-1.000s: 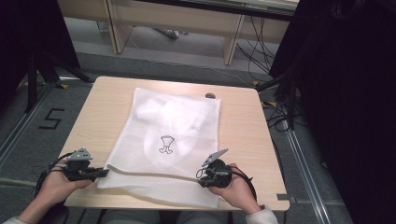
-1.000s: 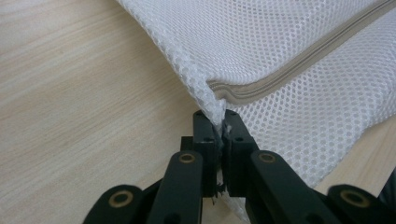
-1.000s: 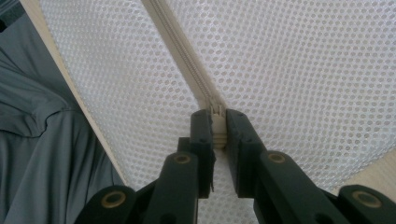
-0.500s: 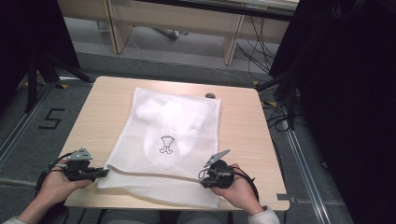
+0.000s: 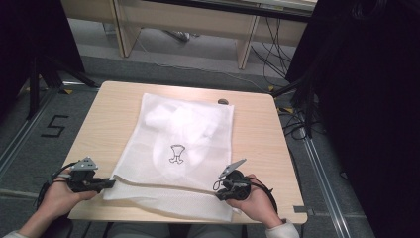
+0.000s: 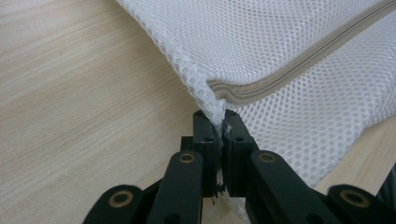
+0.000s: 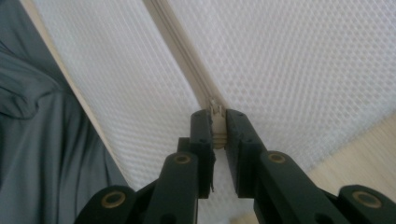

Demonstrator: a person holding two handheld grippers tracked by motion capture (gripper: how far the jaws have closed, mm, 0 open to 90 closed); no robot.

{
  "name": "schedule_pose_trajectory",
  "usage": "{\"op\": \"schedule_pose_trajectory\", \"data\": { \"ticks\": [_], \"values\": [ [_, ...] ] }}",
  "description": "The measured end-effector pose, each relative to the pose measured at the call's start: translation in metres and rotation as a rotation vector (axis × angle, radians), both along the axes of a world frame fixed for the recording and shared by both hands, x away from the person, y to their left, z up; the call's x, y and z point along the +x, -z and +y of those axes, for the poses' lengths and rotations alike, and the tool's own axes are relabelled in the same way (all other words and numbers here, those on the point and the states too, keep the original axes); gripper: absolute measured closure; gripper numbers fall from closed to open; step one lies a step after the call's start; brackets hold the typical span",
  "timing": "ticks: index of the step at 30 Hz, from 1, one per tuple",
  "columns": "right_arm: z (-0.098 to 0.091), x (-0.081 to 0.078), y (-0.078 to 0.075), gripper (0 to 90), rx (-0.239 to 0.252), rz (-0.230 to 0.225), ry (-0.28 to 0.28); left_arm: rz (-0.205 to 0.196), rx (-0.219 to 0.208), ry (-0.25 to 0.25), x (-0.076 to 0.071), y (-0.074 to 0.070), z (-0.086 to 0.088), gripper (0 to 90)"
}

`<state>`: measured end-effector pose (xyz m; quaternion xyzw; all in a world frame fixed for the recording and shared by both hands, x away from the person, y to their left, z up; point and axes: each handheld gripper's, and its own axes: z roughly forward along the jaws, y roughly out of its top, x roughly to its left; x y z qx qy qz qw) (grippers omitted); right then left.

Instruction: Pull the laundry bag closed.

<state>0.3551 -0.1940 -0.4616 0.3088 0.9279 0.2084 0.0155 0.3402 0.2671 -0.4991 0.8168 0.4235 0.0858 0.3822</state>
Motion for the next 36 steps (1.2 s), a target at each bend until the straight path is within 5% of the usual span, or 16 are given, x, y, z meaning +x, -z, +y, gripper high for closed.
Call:
{"op": "schedule_pose_trajectory", "data": {
  "ticks": [3,9,12,23,25,29,31,36],
  "values": [
    [-0.007,-0.001,0.002,82.2,-0.012,0.016,0.023,0.026,0.004,0.007,0.000,-0.001,0.001,85.5],
    [-0.015,-0.002,0.005,82.1,-0.002,0.018,0.028,0.004,-0.006,-0.001,0.000,0.000,-0.001,85.5],
    [-0.015,-0.002,0.007,82.1,-0.003,0.023,0.025,0.028,0.030,0.032,0.001,-0.002,0.003,85.4],
    [-0.015,-0.002,0.010,80.8,-0.012,0.028,0.033,0.038,0.035,0.040,0.000,-0.001,0.004,83.8],
    [-0.015,-0.002,0.011,77.9,-0.010,0.023,0.034,0.032,0.015,0.008,-0.001,0.000,0.002,82.6],
    [-0.018,0.000,0.010,69.2,0.019,0.012,0.065,0.045,0.042,0.034,0.000,-0.001,0.004,77.9],
    [-0.018,0.001,0.010,59.5,0.046,-0.002,0.092,0.016,0.016,0.007,-0.002,0.001,0.002,74.2],
    [-0.020,0.003,0.008,46.5,0.122,-0.057,0.150,-0.022,0.031,0.012,-0.002,-0.001,0.004,56.3]
  ]
}}
